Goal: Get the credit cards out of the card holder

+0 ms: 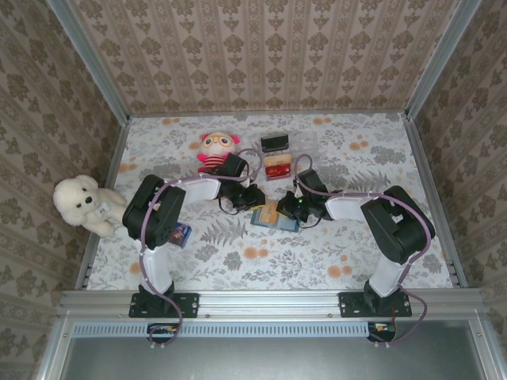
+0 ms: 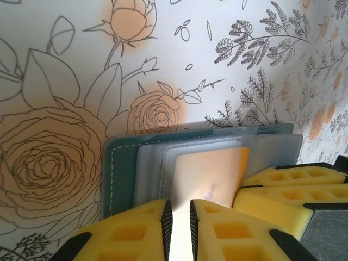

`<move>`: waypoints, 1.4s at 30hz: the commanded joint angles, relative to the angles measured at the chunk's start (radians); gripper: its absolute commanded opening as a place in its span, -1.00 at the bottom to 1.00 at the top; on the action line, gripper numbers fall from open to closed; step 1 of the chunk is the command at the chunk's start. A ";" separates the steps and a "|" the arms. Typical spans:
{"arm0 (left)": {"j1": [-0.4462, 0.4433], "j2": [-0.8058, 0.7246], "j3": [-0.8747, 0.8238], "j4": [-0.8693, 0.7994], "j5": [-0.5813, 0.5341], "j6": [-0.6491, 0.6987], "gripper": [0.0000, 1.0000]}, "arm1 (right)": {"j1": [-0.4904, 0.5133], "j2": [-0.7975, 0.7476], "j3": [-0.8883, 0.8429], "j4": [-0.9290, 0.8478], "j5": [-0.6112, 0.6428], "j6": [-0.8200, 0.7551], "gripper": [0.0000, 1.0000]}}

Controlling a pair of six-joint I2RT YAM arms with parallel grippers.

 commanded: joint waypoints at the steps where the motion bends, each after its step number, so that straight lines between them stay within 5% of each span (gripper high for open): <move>1: 0.020 -0.005 -0.018 -0.047 -0.001 0.035 -0.57 | -0.008 -0.032 -0.028 -0.070 0.004 -0.013 -0.84; 11: 0.031 0.001 -0.012 -0.051 0.021 0.053 -0.61 | -0.014 -0.029 -0.041 -0.098 0.027 -0.012 -0.83; 19: 0.034 -0.056 -0.010 -0.004 0.070 0.071 -0.67 | -0.013 -0.012 -0.036 -0.034 -0.028 0.023 -0.55; 32: -0.011 -0.015 0.032 0.010 0.126 0.052 -0.70 | -0.016 0.047 -0.029 -0.035 -0.018 0.044 -0.59; 42: -0.010 0.024 0.003 -0.024 0.034 0.042 -0.77 | -0.023 0.049 -0.029 0.008 -0.046 0.049 -0.63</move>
